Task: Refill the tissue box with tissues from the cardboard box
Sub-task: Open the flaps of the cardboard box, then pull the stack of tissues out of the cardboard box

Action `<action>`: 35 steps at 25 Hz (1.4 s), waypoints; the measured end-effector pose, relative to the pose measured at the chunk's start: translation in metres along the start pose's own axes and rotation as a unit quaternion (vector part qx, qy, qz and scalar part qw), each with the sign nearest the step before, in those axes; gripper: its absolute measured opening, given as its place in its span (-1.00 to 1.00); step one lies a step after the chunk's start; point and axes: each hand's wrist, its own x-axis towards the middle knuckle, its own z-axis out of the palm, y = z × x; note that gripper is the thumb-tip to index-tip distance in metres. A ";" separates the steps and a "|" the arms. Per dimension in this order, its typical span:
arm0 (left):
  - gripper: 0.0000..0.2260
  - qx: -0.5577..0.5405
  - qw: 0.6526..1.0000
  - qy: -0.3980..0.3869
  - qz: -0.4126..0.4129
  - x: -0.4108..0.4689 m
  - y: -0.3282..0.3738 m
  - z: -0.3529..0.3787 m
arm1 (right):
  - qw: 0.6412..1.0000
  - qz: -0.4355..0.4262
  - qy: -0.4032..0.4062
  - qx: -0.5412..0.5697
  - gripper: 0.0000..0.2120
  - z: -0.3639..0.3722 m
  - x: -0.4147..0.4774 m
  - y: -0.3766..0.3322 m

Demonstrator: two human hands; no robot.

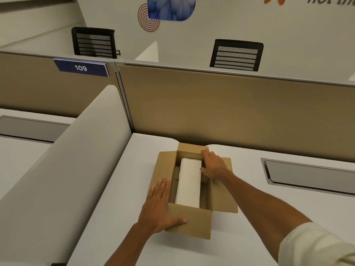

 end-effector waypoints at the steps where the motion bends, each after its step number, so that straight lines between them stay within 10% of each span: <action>1: 0.20 -0.001 1.000 0.005 0.001 0.000 0.000 0.002 | 1.000 -0.001 0.000 -0.005 -0.29 0.003 0.001 0.001; 7: 0.19 0.003 1.000 0.010 0.005 0.002 -0.002 0.005 | 0.999 0.009 0.028 0.014 -0.33 0.002 -0.006 -0.009; 11: 0.19 0.021 1.000 0.018 0.004 0.001 -0.004 0.005 | 0.963 0.049 0.103 0.242 -0.44 0.015 -0.036 -0.042; 20: 0.18 0.052 0.998 0.023 -0.003 0.000 0.000 0.003 | 0.848 0.300 -0.045 0.435 -0.35 0.047 -0.047 -0.061; 35: 0.17 0.061 0.998 0.026 -0.012 0.000 -0.001 0.006 | 0.767 0.339 -0.067 0.540 -0.45 0.038 -0.023 -0.056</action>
